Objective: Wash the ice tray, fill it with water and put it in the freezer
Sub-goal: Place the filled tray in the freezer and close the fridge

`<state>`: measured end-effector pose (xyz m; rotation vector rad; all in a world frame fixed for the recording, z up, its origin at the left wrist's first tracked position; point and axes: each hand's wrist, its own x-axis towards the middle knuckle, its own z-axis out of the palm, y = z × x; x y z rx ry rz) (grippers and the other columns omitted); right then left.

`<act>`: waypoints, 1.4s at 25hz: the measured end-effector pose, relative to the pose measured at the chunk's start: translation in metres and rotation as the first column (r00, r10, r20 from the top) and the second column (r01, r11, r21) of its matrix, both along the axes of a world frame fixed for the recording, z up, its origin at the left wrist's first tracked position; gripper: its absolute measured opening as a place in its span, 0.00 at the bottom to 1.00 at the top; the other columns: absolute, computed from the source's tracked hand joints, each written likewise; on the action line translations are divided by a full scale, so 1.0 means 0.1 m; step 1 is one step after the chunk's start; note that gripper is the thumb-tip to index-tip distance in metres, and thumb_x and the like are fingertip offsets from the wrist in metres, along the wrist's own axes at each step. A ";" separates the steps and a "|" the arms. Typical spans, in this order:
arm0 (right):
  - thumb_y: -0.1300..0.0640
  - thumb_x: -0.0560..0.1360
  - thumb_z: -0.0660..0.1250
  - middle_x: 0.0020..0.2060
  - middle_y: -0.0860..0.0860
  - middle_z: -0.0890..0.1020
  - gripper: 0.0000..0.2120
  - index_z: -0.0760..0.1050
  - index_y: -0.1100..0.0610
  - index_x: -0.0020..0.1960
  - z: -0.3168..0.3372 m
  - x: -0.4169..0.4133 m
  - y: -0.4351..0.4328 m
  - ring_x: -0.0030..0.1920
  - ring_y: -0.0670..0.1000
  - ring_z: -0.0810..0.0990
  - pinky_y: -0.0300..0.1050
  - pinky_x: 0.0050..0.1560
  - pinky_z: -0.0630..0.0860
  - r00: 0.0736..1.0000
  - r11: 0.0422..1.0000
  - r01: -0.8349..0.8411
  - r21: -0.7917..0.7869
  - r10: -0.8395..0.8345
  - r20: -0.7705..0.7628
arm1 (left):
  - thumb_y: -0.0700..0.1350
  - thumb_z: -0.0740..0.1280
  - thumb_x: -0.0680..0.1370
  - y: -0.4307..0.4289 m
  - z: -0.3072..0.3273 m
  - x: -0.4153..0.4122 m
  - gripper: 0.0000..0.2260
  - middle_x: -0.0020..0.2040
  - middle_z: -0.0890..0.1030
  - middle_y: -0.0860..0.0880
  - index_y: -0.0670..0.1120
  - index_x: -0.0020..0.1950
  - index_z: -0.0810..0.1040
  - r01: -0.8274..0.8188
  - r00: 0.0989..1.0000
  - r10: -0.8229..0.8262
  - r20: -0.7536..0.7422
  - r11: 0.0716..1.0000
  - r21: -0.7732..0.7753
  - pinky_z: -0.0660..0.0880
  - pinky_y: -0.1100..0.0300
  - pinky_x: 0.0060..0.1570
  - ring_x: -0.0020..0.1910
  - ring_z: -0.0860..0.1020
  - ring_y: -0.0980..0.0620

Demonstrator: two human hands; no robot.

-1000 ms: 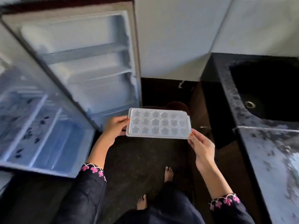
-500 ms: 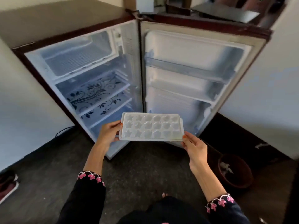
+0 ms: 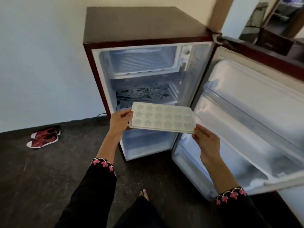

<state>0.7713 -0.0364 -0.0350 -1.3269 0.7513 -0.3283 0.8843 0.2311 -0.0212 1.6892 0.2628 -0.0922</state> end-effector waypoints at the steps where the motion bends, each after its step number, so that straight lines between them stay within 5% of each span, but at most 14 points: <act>1: 0.65 0.76 0.70 0.42 0.52 0.85 0.10 0.82 0.58 0.56 0.05 0.22 -0.03 0.44 0.50 0.82 0.45 0.55 0.80 0.999 1.000 -0.029 0.007 0.029 0.024 | 0.39 0.66 0.79 0.00 0.02 0.15 0.12 0.51 0.83 0.47 0.41 0.62 0.81 -0.026 1.000 0.026 0.017 1.000 -0.003 0.79 0.43 0.56 0.51 0.82 0.46; 5: 0.69 0.77 0.67 0.41 0.53 0.83 0.12 0.79 0.65 0.60 0.21 1.01 -0.10 0.39 0.48 0.79 0.32 0.40 0.80 0.992 0.995 -0.088 0.040 0.083 0.097 | 0.41 0.65 0.81 -0.03 0.13 0.63 0.11 0.48 0.83 0.48 0.44 0.62 0.81 -0.079 0.996 0.079 0.049 0.997 -0.001 0.83 0.51 0.42 0.45 0.81 0.49; 10: 0.69 0.76 0.68 0.44 0.53 0.84 0.12 0.80 0.64 0.60 0.26 2.02 -0.18 0.40 0.47 0.81 0.32 0.40 0.79 0.980 0.983 -0.171 0.065 0.163 0.114 | 0.41 0.61 0.81 -0.07 0.24 1.29 0.12 0.39 0.80 0.52 0.51 0.61 0.80 -0.107 0.991 0.105 0.088 0.994 0.024 0.72 0.66 0.22 0.30 0.73 0.52; 18: 0.70 0.76 0.68 0.42 0.53 0.82 0.12 0.79 0.66 0.60 0.14 3.08 -0.29 0.39 0.46 0.80 0.32 0.38 0.78 0.964 0.966 -0.236 0.108 0.219 0.149 | 0.39 0.62 0.81 -0.29 0.10 2.17 0.10 0.37 0.80 0.48 0.47 0.55 0.82 -0.250 0.962 0.252 0.105 0.968 -0.027 0.67 0.68 0.19 0.21 0.73 0.61; 25: 0.71 0.78 0.65 0.41 0.52 0.80 0.09 0.77 0.63 0.55 0.11 3.61 -0.30 0.41 0.46 0.79 0.32 0.38 0.80 0.951 0.951 -0.262 0.168 0.225 0.211 | 0.42 0.65 0.80 -0.30 -0.02 2.73 0.10 0.42 0.80 0.44 0.42 0.58 0.83 -0.353 0.932 0.345 0.107 0.933 0.067 0.68 0.68 0.19 0.24 0.70 0.53; 30: 0.70 0.77 0.65 0.38 0.49 0.80 0.13 0.79 0.55 0.41 0.04 3.89 -0.26 0.41 0.46 0.78 0.37 0.45 0.78 0.944 0.960 -0.281 -0.014 0.279 0.179 | 0.45 0.67 0.80 -0.34 0.05 2.97 0.09 0.43 0.83 0.43 0.41 0.48 0.84 -0.392 0.917 0.354 0.185 0.885 0.253 0.82 0.56 0.40 0.38 0.83 0.42; 32: 0.69 0.75 0.67 0.38 0.47 0.80 0.13 0.79 0.52 0.42 0.01 3.98 -0.26 0.41 0.45 0.78 0.36 0.45 0.75 0.942 0.956 -0.274 -0.103 0.289 0.173 | 0.44 0.66 0.80 -0.35 0.06 3.07 0.13 0.31 0.81 0.50 0.44 0.36 0.78 -0.397 0.915 0.350 0.199 0.865 0.306 0.81 0.60 0.35 0.35 0.82 0.51; 35: 0.69 0.74 0.67 0.40 0.47 0.81 0.11 0.81 0.54 0.48 -0.01 4.08 -0.25 0.39 0.41 0.77 0.27 0.34 0.72 0.937 0.938 -0.273 -0.212 0.309 0.163 | 0.45 0.65 0.80 -0.37 0.03 3.26 0.14 0.31 0.81 0.49 0.44 0.35 0.78 -0.424 0.905 0.377 0.198 0.835 0.349 0.81 0.57 0.43 0.32 0.83 0.51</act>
